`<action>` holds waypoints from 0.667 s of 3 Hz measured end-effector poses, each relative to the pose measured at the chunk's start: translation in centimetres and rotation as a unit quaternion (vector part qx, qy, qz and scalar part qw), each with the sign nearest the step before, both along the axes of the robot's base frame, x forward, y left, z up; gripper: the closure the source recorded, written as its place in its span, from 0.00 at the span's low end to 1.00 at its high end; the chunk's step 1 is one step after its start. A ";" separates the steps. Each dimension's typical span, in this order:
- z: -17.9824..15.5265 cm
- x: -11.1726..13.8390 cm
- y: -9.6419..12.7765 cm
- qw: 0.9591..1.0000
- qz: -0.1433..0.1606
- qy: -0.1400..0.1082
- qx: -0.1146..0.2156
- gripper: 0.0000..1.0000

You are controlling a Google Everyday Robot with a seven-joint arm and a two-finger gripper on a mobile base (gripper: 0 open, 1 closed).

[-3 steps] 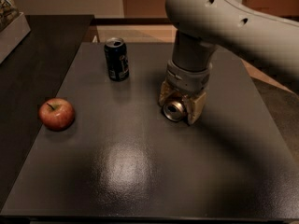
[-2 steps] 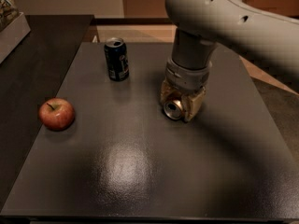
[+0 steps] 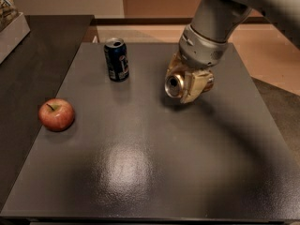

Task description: Place orange can upright

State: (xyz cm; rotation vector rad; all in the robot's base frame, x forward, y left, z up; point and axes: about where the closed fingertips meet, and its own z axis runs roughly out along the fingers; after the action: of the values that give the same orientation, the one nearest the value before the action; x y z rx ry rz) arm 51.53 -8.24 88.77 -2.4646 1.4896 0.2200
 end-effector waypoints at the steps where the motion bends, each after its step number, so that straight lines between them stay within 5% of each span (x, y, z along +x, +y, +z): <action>1: 3.3 0.5 0.5 0.993 -0.072 0.035 0.089 1.00; 2: 5.2 0.1 1.2 0.971 -0.133 0.073 0.184 1.00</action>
Offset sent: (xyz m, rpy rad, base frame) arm -0.0049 0.0116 0.0826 0.6363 0.2625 -0.4265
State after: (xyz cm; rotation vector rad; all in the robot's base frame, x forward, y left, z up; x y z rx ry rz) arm 51.61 -7.01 94.00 -1.9730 1.6448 0.5789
